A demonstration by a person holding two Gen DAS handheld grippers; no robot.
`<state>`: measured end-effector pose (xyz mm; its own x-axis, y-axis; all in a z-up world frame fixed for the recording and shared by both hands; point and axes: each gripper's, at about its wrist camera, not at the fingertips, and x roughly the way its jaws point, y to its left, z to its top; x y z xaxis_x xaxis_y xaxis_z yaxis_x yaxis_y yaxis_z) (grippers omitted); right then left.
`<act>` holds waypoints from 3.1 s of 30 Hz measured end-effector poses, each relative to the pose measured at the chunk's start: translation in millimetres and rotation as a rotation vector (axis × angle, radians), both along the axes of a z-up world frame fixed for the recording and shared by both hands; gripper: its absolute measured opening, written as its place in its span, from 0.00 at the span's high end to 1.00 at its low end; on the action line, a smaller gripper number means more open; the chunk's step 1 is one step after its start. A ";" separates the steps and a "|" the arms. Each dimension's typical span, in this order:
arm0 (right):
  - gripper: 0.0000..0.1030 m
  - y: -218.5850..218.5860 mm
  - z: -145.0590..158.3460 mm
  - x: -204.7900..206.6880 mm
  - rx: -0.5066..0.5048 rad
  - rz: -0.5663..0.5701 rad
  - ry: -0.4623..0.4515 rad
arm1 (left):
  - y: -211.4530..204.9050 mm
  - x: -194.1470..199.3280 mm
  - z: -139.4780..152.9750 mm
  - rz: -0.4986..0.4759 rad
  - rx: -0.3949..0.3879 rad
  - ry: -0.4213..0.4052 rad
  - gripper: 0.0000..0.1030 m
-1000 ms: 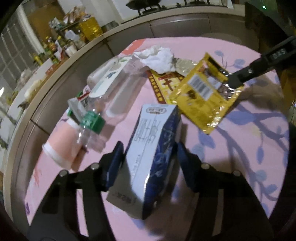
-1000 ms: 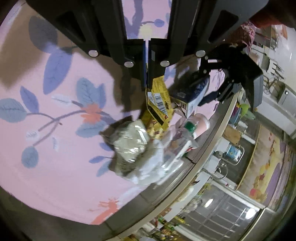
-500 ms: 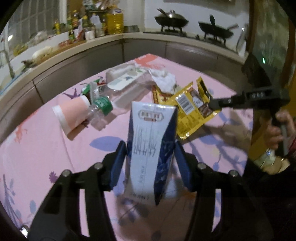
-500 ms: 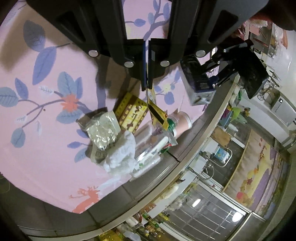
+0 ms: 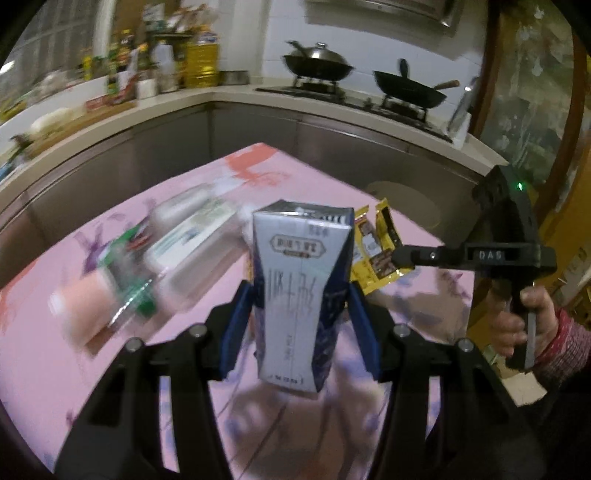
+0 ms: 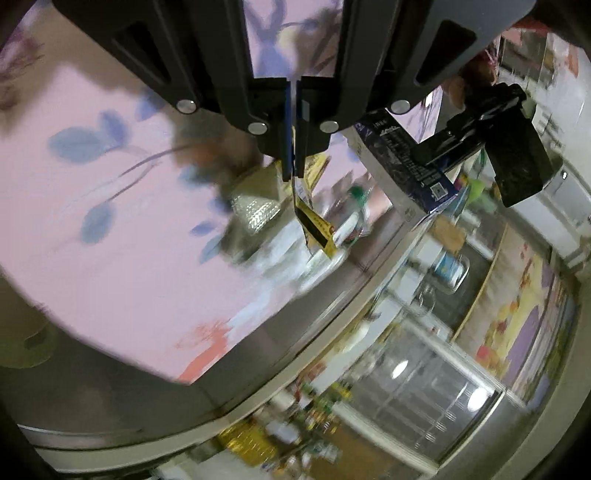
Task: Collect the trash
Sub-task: 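Carry the carton and packet to the bin and open both tools, then move both tools back over the table trash, then grasp the pink paper cup with the left tool while the right tool grasps the plastic bag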
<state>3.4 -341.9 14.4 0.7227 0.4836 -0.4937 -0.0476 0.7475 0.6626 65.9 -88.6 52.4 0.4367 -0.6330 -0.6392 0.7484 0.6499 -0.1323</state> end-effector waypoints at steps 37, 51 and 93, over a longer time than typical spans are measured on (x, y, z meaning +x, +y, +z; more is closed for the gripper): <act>0.32 -249.5 -31.8 -38.2 -0.074 -0.605 -0.007 | -358.4 76.7 -17.9 -0.130 0.044 0.077 0.27; 0.32 -140.3 20.1 -16.1 -0.086 -0.357 -0.086 | -118.7 38.5 33.1 0.111 -0.117 0.004 0.27; 0.92 51.2 -49.1 57.7 -0.157 0.101 0.121 | 190.7 112.4 -64.4 0.492 -0.374 0.354 0.98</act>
<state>61.1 -290.6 -34.6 0.6055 0.4609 -0.6488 -0.0545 0.8374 0.5439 178.3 102.1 -12.0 0.5348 -0.6201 -0.5740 0.2508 0.7652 -0.5930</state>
